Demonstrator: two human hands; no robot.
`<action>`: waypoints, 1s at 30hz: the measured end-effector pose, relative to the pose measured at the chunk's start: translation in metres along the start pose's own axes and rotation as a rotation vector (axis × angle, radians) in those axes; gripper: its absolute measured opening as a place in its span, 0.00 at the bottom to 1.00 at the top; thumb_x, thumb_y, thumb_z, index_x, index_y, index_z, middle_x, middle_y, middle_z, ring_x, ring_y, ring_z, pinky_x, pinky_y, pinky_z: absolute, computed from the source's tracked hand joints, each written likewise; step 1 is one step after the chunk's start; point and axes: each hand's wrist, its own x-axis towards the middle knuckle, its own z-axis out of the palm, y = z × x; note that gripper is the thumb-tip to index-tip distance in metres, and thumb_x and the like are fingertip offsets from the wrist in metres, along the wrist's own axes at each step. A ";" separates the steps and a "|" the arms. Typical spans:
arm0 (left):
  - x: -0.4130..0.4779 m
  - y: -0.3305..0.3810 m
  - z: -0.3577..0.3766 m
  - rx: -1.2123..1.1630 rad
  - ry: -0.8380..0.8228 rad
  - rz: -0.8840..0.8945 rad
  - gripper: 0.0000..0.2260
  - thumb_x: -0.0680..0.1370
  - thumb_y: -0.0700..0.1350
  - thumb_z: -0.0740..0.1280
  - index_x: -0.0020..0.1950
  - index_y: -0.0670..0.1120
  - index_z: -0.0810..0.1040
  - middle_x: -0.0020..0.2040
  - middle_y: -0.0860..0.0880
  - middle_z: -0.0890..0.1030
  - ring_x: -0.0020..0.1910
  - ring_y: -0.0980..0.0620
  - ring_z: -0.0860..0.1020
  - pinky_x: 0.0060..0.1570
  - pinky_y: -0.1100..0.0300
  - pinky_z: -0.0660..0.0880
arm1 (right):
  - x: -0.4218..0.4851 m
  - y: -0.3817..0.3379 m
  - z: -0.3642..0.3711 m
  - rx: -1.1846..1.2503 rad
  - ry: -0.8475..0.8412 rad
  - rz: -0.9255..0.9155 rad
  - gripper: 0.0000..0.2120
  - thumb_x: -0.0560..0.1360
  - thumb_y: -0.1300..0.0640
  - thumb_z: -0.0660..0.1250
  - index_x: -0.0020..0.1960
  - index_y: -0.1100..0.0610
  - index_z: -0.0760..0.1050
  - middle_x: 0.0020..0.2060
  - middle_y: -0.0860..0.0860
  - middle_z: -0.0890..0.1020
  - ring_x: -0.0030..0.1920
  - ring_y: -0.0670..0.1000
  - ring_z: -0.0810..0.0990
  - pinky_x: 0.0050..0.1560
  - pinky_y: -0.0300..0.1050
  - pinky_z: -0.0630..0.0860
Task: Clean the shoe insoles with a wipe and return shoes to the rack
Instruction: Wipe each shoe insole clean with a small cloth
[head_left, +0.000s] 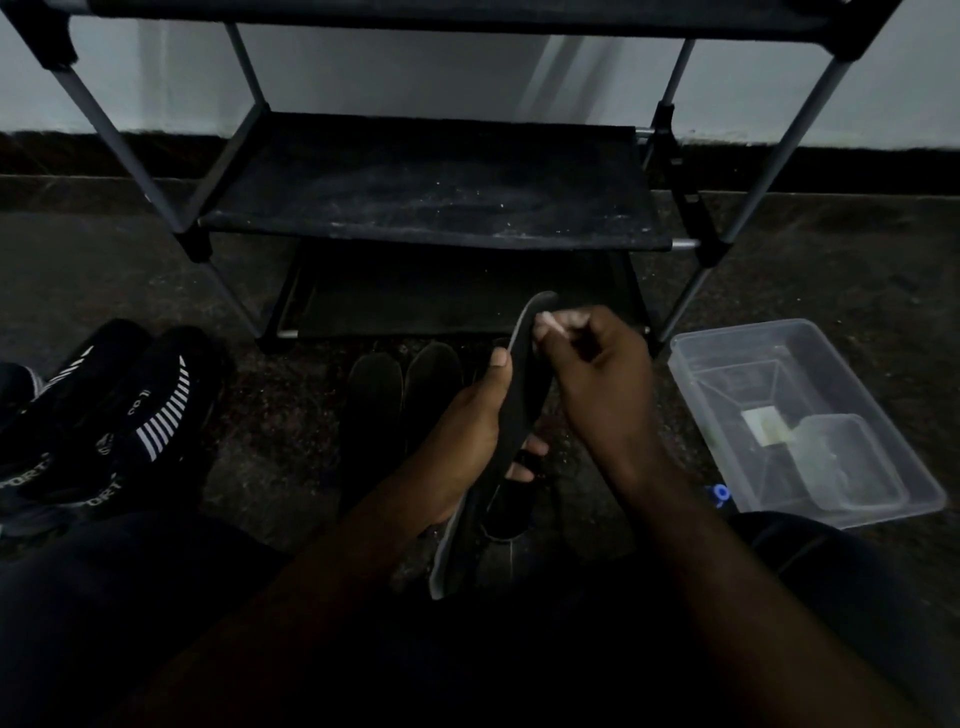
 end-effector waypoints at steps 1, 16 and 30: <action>0.000 0.000 -0.002 0.017 0.010 0.016 0.33 0.70 0.70 0.50 0.62 0.51 0.78 0.46 0.46 0.85 0.41 0.49 0.83 0.36 0.55 0.79 | -0.005 -0.003 0.002 0.012 -0.069 -0.022 0.03 0.77 0.61 0.69 0.49 0.57 0.82 0.41 0.49 0.85 0.44 0.45 0.84 0.47 0.42 0.80; 0.002 -0.002 -0.003 0.177 0.092 0.072 0.26 0.79 0.66 0.50 0.63 0.52 0.77 0.47 0.48 0.85 0.41 0.47 0.83 0.39 0.51 0.79 | -0.002 0.002 -0.005 -0.112 -0.120 -0.159 0.04 0.77 0.60 0.69 0.49 0.53 0.80 0.44 0.48 0.83 0.46 0.46 0.83 0.48 0.48 0.80; 0.000 0.004 -0.007 -0.063 0.110 0.043 0.32 0.73 0.69 0.50 0.58 0.49 0.81 0.53 0.45 0.84 0.51 0.44 0.83 0.51 0.41 0.79 | -0.027 -0.001 0.011 -0.248 -0.229 -0.307 0.03 0.74 0.64 0.70 0.47 0.57 0.81 0.42 0.47 0.80 0.44 0.42 0.79 0.46 0.35 0.74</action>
